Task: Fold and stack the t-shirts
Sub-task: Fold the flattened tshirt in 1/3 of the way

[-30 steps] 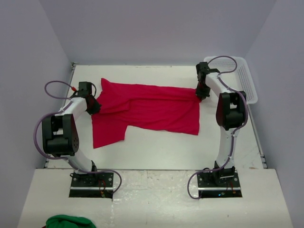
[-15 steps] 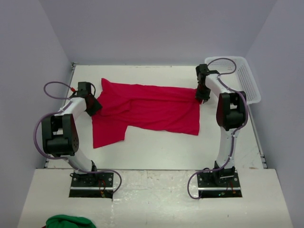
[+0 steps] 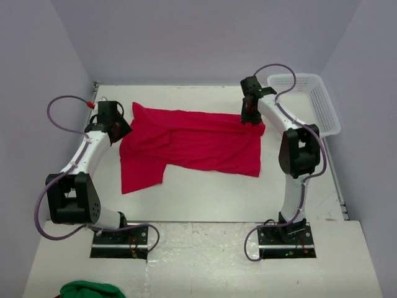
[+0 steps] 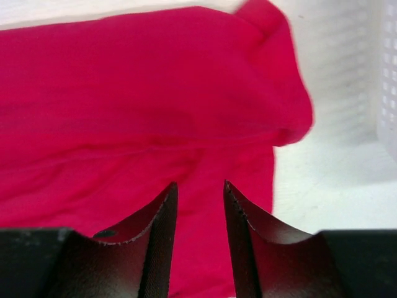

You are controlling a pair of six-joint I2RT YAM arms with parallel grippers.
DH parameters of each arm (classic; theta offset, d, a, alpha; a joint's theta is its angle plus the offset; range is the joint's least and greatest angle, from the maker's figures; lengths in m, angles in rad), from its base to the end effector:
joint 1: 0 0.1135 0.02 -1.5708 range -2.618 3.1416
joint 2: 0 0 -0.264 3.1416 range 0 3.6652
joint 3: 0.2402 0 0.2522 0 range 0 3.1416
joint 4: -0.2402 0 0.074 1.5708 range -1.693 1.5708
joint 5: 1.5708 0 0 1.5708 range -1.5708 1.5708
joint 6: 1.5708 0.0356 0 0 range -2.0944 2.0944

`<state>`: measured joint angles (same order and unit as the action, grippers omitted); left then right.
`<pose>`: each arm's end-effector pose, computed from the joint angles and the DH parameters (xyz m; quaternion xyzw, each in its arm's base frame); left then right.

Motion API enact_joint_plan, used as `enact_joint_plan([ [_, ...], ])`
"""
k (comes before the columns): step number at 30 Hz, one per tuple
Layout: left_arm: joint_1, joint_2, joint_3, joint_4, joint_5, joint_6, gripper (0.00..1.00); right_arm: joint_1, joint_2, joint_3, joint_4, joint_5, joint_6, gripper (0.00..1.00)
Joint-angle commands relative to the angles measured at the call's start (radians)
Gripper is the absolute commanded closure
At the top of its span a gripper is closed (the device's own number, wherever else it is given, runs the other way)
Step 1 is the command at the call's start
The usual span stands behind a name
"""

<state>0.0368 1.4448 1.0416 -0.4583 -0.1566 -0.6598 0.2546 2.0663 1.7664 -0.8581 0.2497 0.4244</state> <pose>0.3064 0.0168 0.2516 -0.3446 0.8695 -0.0363 0.3520 0.4288 0.1025 0.2313 0.1078 0.9655 -0.0472 0.2323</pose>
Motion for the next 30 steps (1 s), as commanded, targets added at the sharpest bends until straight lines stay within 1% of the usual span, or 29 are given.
enact_joint_plan([
  [1, -0.026, -0.003, 0.086, 0.047, -0.041, 0.054, 0.58, 0.043, -0.070, 0.073, -0.009, -0.013, -0.026, 0.63],
  [2, -0.026, 0.014, 0.107, 0.050, -0.020, 0.055, 0.62, 0.049, -0.077, 0.091, -0.009, -0.018, -0.029, 0.64],
  [3, -0.026, 0.038, 0.154, 0.070, 0.001, 0.061, 0.72, 0.052, -0.081, 0.099, -0.012, -0.024, -0.029, 0.70],
  [4, -0.026, 0.108, 0.193, 0.066, 0.027, 0.074, 0.76, 0.055, -0.090, 0.099, -0.006, -0.044, -0.029, 0.87],
  [5, -0.026, 0.147, 0.233, 0.058, 0.073, 0.077, 0.89, 0.057, -0.113, 0.099, 0.002, -0.059, -0.030, 0.97],
  [6, -0.026, 0.190, 0.323, 0.037, 0.095, 0.084, 1.00, 0.060, -0.126, 0.096, 0.017, -0.081, -0.039, 1.00],
  [7, -0.026, 0.268, 0.369, 0.027, 0.115, 0.086, 1.00, 0.066, -0.139, 0.091, 0.027, -0.104, -0.044, 1.00],
  [8, -0.026, 0.299, 0.406, 0.030, 0.152, 0.089, 1.00, 0.071, -0.161, 0.090, 0.033, -0.107, -0.047, 1.00],
  [9, -0.028, 0.333, 0.473, 0.041, 0.150, 0.091, 1.00, 0.074, -0.170, 0.087, 0.042, -0.116, -0.052, 1.00],
  [11, -0.026, 0.442, 0.543, 0.052, 0.228, 0.104, 1.00, 0.074, -0.178, 0.090, 0.041, -0.142, -0.064, 1.00],
  [12, -0.026, 0.541, 0.654, 0.009, 0.255, 0.118, 1.00, 0.072, -0.175, 0.091, 0.031, -0.148, -0.068, 1.00],
  [14, -0.026, 0.629, 0.795, -0.032, 0.327, 0.127, 1.00, 0.074, -0.175, 0.084, 0.028, -0.144, -0.073, 1.00],
  [15, -0.026, 0.696, 0.828, -0.042, 0.339, 0.129, 1.00, 0.074, -0.176, 0.076, 0.033, -0.144, -0.075, 1.00],
  [17, -0.026, 0.753, 0.914, -0.063, 0.351, 0.134, 1.00, 0.074, -0.178, 0.061, 0.037, -0.139, -0.078, 1.00],
  [18, -0.026, 0.791, 0.931, -0.071, 0.353, 0.135, 1.00, 0.074, -0.175, 0.059, 0.036, -0.138, -0.078, 1.00],
  [22, -0.026, 0.848, 0.988, -0.097, 0.335, 0.144, 1.00, 0.075, -0.173, 0.064, 0.034, -0.138, -0.076, 1.00],
  [30, -0.015, 0.839, 0.939, -0.111, 0.289, 0.140, 1.00, 0.075, -0.167, 0.076, 0.025, -0.155, -0.064, 1.00],
])
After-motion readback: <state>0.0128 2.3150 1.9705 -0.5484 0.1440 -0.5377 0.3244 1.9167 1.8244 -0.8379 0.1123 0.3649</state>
